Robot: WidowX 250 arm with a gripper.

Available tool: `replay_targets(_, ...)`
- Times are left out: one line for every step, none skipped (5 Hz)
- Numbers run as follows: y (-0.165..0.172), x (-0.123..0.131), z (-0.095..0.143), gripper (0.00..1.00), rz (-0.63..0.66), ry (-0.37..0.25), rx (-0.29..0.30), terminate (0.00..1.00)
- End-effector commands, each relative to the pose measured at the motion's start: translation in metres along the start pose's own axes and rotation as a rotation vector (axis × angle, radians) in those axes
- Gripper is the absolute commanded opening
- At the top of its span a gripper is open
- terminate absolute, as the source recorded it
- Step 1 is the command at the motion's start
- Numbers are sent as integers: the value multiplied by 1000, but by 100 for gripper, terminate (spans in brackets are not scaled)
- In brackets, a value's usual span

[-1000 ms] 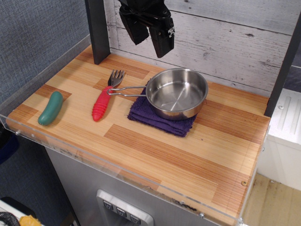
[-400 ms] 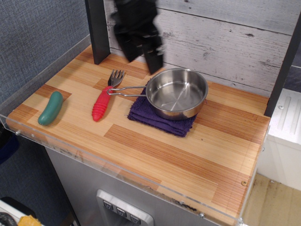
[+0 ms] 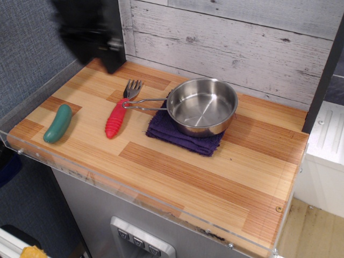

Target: Place cucumber at diagonal angle at bottom right of table.

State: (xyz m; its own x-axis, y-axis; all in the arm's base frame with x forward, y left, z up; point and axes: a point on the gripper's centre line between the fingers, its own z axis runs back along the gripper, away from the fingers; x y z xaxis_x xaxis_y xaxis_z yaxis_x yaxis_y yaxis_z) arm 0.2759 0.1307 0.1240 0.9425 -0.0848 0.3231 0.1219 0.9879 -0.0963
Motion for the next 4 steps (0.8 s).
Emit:
replay_targets(42, -34, 12, 100, 120, -2, 127, 0)
replay_targets(49, -50, 0, 100, 184, 1, 131, 0)
replay_targets(49, -64, -14, 100, 239, 3, 142, 0)
replay_targets(41, -70, -32, 100, 295, 26, 139, 0)
